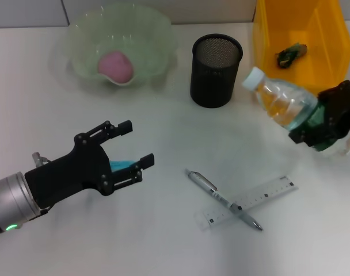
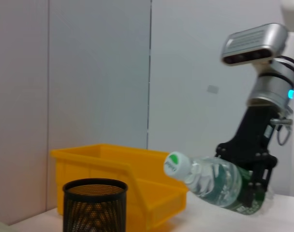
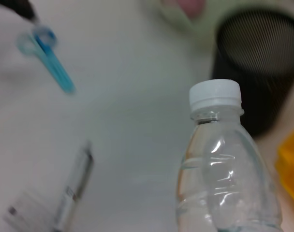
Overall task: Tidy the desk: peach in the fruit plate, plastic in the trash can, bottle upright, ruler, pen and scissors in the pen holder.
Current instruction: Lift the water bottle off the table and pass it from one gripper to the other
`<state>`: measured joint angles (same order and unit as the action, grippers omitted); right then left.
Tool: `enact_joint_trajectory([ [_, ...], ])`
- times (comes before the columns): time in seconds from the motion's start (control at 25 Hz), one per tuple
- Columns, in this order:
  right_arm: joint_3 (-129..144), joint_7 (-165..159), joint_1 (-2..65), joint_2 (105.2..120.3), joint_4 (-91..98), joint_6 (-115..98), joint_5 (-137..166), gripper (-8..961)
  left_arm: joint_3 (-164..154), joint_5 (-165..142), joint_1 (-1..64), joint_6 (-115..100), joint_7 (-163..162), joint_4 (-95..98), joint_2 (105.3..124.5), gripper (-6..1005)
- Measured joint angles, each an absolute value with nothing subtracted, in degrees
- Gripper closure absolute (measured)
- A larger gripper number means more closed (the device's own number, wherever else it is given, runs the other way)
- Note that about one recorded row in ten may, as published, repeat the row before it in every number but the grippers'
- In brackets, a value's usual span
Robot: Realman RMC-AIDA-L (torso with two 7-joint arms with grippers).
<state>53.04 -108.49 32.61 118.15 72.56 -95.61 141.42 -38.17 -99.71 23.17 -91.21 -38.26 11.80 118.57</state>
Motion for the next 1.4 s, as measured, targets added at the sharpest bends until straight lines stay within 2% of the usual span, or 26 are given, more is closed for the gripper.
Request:
enact_joint_trajectory([
  [0.32,52.9,-94.7,24.8,118.96,67.3,-91.7,122.2,185,-36.7,-99.7,23.5,-91.5,-40.4,11.9,118.56,199],
  [0.52,50.2,-84.1,23.2,118.99,57.9,-90.5,111.7,184,-36.7,-98.9,24.0,-92.2,-41.9,11.7,118.61,200],
  [0.88,44.3,-63.4,24.5,119.01,35.0,-89.4,99.5,181,-36.6,-97.0,24.2,-93.2,-43.7,11.2,118.74,200],
  [1.4,44.2,-43.6,30.3,119.57,12.2,-80.1,89.8,176,-36.6,-96.1,24.3,-95.4,-45.1,11.2,118.74,200],
])
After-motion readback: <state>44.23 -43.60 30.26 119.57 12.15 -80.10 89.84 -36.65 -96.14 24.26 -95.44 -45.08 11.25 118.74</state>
